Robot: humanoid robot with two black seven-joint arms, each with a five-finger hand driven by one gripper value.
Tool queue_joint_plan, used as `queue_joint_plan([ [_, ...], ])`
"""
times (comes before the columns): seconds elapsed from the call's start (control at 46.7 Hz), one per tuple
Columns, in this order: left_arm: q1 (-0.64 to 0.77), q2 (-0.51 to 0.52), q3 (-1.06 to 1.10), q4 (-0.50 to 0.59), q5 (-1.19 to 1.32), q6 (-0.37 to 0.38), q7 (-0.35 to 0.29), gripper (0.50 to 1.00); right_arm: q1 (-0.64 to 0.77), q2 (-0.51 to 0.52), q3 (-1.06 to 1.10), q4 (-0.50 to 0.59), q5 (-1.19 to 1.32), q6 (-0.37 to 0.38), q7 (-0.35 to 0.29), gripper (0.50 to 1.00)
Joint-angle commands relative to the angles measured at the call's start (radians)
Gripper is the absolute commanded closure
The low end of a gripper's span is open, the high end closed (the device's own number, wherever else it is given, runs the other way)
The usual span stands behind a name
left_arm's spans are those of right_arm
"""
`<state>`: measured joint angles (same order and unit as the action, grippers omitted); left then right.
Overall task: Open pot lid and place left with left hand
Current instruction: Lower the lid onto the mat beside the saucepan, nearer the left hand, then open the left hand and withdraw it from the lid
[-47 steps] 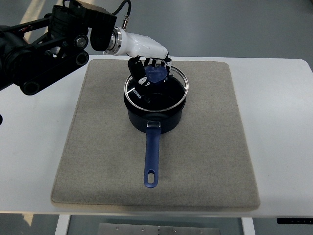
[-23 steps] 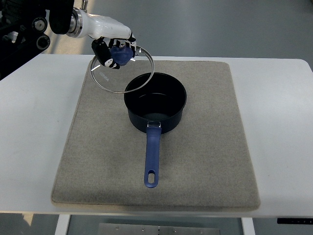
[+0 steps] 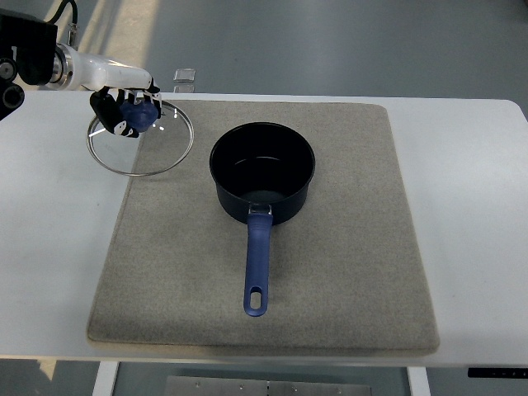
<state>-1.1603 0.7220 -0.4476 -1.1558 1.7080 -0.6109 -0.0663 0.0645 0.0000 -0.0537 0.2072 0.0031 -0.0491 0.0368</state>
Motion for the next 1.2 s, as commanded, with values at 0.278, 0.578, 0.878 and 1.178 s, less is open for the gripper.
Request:
queue_joint_plan([
  [0.278,0.076,-0.024,0.001,0.021,-0.001,0.000,0.000,1.000,0.000,0.000,0.000,0.001,0.000,0.000,0.000,0.585],
  [0.578,0.096,-0.041,0.001,0.025,-0.004,0.000,0.000,1.000,0.000,0.000,0.000,0.000,0.000,0.000,0.000,0.585],
  [0.878,0.097,-0.039,0.003,0.025,-0.018,0.057,0.000,0.842,0.000,0.000,0.000,0.000,0.000,0.000,0.000,0.585],
  [1.178,0.120,-0.041,0.010,0.025,-0.018,0.126,0.000,0.718,0.000,0.000,0.000,0.000,0.000,0.000,0.000,0.585],
])
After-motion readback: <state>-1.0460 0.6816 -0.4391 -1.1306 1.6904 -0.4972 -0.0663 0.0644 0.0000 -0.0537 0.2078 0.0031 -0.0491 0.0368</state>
